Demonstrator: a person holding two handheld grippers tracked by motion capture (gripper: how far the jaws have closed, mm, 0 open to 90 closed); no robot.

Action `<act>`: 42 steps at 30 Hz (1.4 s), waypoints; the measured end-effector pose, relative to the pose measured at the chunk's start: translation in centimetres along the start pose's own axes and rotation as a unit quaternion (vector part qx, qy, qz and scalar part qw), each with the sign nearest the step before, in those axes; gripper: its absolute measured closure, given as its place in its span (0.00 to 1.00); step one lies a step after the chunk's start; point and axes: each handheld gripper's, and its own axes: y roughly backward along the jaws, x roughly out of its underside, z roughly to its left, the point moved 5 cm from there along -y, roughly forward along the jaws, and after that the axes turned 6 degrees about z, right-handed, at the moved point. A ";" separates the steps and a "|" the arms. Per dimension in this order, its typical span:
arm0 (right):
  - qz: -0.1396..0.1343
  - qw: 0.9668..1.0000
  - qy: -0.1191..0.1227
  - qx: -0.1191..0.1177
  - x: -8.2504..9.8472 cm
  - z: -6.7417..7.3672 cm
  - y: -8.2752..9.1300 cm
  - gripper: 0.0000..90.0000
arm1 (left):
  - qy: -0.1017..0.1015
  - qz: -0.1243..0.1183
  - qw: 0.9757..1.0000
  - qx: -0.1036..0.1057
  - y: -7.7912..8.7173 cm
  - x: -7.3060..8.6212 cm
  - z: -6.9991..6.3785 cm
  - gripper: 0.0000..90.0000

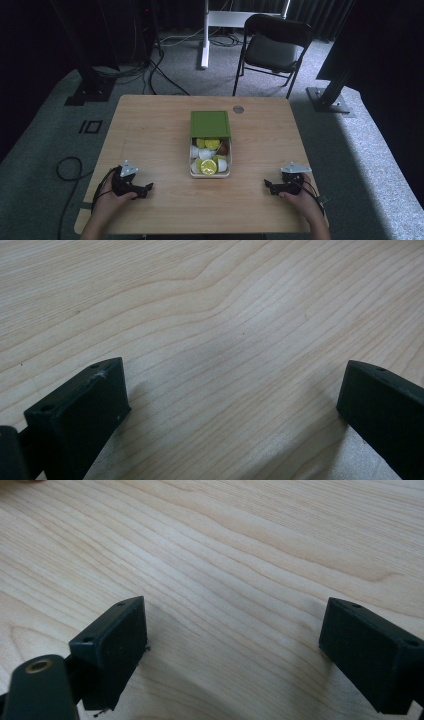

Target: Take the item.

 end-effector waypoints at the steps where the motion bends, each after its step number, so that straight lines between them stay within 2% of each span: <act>1: 0.000 1.000 0.000 0.000 0.0 0.0 0.0 0.13 | -0.001 0.000 1.000 0.000 0.0 0.0 0.0 0.01; 28: 0.000 1.000 0.000 0.000 0.0 0.0 0.0 0.13 | 0.000 0.000 1.000 0.000 0.0 0.0 0.0 0.01; 38: -0.001 1.000 -0.017 0.002 -0.3 0.0 -0.1 0.13 | 0.000 0.000 1.000 0.000 0.0 0.0 0.0 0.01; 42: -0.002 1.000 -0.015 0.003 -0.5 0.2 0.0 0.13 | 0.000 0.000 1.000 0.000 0.0 0.0 0.0 0.01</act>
